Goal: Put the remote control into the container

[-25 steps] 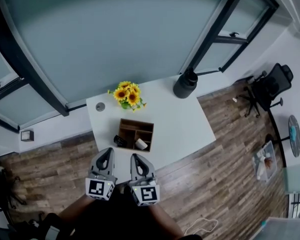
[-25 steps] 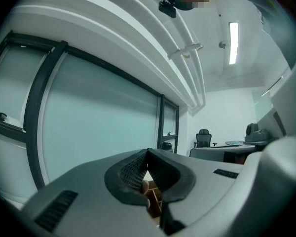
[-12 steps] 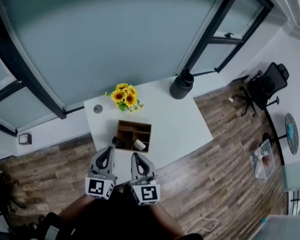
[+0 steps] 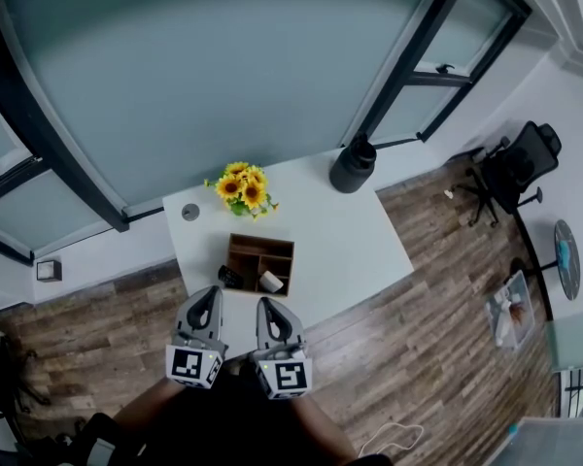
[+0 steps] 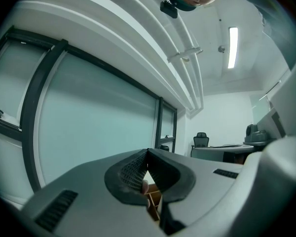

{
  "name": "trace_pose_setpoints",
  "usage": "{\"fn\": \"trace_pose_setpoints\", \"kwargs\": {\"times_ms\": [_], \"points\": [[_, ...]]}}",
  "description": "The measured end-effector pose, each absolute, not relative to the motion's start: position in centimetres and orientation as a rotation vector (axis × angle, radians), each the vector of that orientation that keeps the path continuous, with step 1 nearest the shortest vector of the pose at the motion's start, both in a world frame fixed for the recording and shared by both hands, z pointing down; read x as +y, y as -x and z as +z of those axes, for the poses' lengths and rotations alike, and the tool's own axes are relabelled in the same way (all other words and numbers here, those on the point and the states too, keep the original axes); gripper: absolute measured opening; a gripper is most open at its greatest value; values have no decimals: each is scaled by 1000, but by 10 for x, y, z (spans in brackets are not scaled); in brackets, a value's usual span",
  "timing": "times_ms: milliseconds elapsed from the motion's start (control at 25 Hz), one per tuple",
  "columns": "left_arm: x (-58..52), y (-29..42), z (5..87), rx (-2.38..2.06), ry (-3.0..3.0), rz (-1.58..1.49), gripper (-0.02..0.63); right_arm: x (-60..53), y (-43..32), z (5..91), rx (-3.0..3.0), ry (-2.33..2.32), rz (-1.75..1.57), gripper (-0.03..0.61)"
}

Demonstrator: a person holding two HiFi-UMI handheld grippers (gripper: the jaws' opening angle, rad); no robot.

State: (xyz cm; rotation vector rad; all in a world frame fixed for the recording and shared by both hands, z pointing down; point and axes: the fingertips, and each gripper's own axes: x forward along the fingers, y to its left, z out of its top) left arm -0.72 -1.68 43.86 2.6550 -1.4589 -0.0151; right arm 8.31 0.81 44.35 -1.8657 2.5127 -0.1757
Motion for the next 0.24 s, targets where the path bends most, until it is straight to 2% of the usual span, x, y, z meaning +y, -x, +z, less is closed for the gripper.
{"fn": "trace_pose_setpoints", "kwargs": {"times_ms": [240], "points": [[-16, 9, 444, -1457, -2651, 7, 8, 8, -84, 444, 2515, 1867, -164, 3]]}}
